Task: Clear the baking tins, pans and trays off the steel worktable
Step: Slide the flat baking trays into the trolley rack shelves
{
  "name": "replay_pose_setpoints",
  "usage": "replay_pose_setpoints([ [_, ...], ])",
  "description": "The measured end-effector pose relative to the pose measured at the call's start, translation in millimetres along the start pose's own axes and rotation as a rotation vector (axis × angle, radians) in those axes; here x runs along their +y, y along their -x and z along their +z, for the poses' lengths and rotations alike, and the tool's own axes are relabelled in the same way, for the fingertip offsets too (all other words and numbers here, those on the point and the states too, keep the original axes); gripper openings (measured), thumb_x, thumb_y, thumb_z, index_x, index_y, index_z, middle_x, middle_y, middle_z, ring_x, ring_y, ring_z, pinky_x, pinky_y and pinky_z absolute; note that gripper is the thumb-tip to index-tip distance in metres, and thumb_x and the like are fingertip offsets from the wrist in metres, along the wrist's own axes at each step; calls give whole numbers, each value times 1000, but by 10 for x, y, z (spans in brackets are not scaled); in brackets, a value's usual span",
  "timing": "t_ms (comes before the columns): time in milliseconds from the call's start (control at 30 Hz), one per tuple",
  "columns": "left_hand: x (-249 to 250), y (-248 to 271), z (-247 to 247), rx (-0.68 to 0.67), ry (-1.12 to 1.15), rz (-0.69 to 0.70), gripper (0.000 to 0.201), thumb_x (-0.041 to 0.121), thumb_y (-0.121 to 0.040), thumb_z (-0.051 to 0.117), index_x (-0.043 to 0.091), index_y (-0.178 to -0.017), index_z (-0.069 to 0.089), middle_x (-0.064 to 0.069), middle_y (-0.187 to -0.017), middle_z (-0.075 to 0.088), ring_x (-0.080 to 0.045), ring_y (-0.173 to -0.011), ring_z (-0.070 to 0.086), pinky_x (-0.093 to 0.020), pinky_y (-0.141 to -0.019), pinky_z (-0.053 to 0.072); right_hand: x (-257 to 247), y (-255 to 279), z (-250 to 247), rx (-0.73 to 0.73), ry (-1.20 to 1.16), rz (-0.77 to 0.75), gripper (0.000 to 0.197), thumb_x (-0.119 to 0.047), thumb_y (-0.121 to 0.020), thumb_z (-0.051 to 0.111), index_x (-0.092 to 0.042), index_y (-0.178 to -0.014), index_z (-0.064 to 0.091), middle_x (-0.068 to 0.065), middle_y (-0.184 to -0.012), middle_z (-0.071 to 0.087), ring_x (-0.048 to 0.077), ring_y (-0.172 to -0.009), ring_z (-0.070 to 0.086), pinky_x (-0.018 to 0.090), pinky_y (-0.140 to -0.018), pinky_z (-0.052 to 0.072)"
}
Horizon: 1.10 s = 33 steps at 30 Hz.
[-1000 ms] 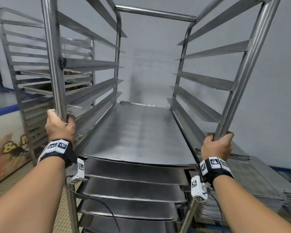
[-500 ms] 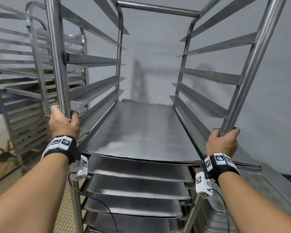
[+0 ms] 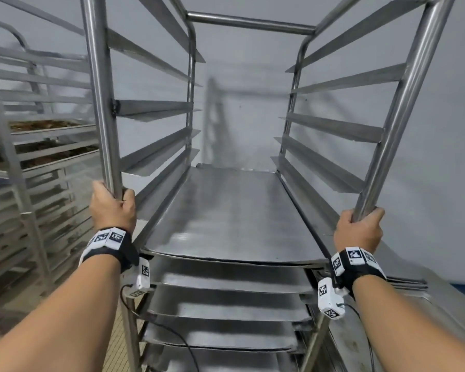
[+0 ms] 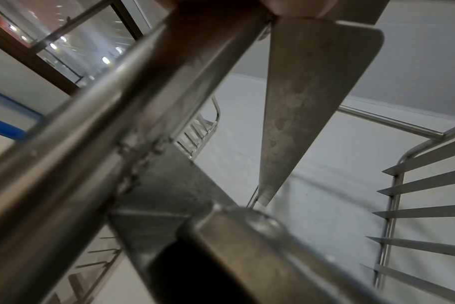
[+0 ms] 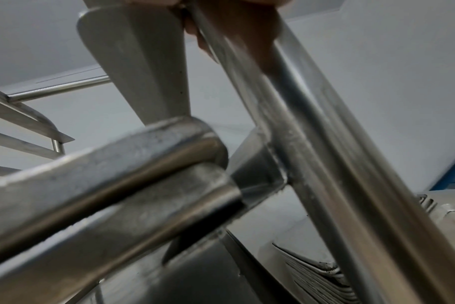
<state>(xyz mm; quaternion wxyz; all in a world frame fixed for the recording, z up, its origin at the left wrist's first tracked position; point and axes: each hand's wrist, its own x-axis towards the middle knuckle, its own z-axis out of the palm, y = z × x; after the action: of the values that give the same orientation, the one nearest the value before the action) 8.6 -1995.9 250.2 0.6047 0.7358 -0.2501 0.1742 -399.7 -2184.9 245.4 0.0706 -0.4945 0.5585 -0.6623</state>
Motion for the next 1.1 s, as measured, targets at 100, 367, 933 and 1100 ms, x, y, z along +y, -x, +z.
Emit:
replay_pose_setpoints([
  [100, -8, -128, 349, -12, -12, -27, 31, 23, -91, 57, 1, -108, 42, -30, -95, 59, -45, -86, 57, -49, -73, 45, 70, -142, 254, 9, 10, 3, 18, -14, -92, 49, -3, -104, 41, 18, -73, 55, 37, -62, 56, 36, -56, 43],
  [367, -39, -441, 1149, -43, 33, -23, 30, 28, -88, 55, 7, -104, 42, -24, -91, 59, -42, -79, 57, -46, -69, 47, 251, -511, 851, 38, 38, 3, 22, -16, -91, 49, -3, -108, 43, 17, -75, 55, 35, -63, 54, 35, -58, 43],
  [933, 202, -789, 2479, -48, 91, -43, 27, 15, -92, 56, 0, -111, 45, -13, -87, 50, -29, -76, 46, -37, -71, 37, 603, -1273, 1892, 15, -2, 26, 21, -15, -92, 49, -3, -109, 42, 18, -76, 55, 33, -63, 50, 33, -60, 39],
  [1100, 265, -821, 2738, -37, 107, -51, 26, 13, -93, 56, 0, -112, 46, -10, -87, 50, -28, -76, 45, -35, -72, 35, 700, -1435, 2073, 18, -8, 38, 19, -15, -93, 50, -5, -107, 42, 17, -75, 55, 35, -62, 53, 33, -58, 41],
])
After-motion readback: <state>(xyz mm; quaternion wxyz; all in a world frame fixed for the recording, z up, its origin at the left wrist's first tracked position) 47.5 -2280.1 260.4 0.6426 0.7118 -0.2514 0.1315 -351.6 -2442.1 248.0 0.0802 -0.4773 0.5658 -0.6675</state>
